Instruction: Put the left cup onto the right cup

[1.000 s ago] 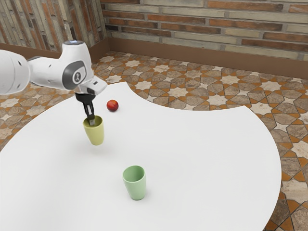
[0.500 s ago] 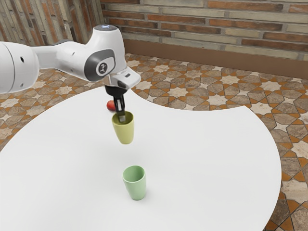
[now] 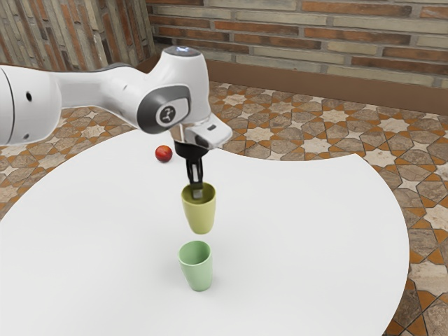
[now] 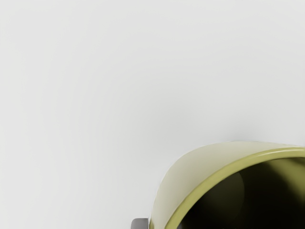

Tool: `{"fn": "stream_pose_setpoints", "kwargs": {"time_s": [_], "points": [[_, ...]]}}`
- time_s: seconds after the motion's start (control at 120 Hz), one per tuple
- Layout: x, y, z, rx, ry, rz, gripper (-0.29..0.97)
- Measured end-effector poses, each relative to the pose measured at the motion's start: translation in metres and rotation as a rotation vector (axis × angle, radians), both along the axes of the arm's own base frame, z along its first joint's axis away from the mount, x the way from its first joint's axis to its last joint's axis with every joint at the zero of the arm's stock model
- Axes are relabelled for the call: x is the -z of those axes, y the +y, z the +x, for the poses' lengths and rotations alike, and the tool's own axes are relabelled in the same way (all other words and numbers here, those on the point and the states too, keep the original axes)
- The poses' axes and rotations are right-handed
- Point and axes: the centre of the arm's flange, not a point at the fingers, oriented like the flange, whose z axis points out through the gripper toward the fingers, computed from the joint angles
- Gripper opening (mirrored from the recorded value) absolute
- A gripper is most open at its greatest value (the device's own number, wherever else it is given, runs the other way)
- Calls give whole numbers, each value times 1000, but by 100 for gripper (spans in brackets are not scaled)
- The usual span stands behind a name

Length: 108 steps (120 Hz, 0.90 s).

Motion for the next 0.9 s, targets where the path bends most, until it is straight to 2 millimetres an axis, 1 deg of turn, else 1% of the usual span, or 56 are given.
{"fn": "stream_pose_setpoints", "kwargs": {"time_s": [0.075, 0.175, 0.258, 0.367, 0.617, 0.9], "points": [[3, -5, -8, -5, 10, 5, -11], [10, -4, -17, -24, 28, 13, -11], [12, -4, -22, -39, 36, 17, -11], [14, -10, -28, -44, 43, 20, -11], [19, -25, -35, -54, 50, 24, -11], [28, -21, -36, -90, 63, 30, -10]]}}
